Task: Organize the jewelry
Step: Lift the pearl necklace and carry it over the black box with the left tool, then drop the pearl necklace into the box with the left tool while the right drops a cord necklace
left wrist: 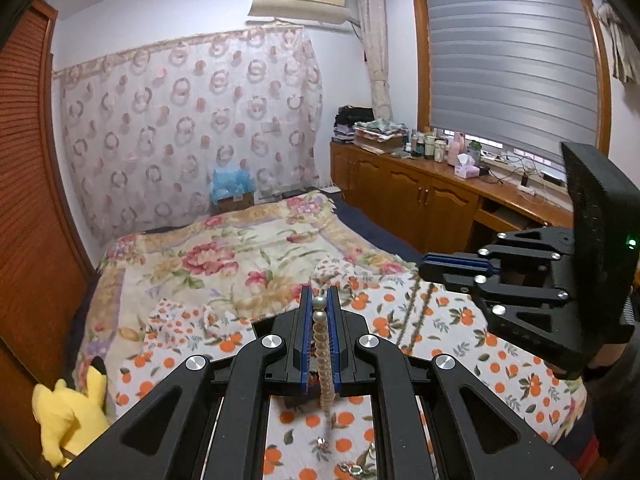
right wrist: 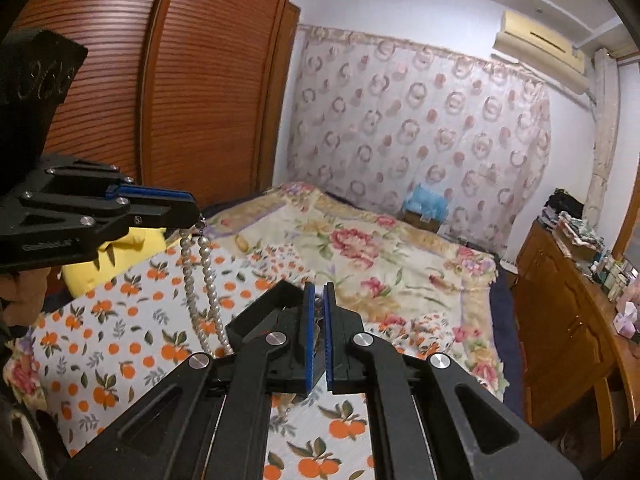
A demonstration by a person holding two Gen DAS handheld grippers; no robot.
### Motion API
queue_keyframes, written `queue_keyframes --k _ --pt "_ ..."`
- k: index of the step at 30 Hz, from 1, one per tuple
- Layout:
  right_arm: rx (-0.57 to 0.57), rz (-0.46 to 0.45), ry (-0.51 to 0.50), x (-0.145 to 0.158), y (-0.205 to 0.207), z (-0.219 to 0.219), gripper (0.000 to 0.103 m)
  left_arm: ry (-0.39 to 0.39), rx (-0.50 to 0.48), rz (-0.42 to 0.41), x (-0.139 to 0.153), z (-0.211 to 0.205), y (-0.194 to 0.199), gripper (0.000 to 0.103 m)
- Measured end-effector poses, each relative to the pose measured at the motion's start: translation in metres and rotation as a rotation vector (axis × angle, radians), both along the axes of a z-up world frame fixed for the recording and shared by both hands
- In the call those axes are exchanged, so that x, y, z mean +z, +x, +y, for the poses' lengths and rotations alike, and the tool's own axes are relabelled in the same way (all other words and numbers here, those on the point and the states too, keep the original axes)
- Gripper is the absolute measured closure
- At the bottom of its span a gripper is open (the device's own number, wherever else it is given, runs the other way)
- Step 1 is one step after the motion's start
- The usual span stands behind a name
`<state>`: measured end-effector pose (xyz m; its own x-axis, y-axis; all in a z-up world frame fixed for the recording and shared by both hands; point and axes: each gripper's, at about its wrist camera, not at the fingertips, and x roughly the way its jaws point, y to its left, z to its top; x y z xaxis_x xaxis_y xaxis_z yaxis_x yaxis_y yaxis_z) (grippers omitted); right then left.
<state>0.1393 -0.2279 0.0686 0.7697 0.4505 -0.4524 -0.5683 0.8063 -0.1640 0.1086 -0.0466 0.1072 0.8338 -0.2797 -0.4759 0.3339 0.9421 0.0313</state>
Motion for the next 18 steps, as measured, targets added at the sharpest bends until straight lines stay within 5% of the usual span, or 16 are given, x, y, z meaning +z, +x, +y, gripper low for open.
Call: queue_keyframes --k 18 --pt "-0.046 -0.057 0.007 0.036 0.021 -0.009 0.098 0.034 0.06 -0.044 0.036 -0.006 0.042 0.097"
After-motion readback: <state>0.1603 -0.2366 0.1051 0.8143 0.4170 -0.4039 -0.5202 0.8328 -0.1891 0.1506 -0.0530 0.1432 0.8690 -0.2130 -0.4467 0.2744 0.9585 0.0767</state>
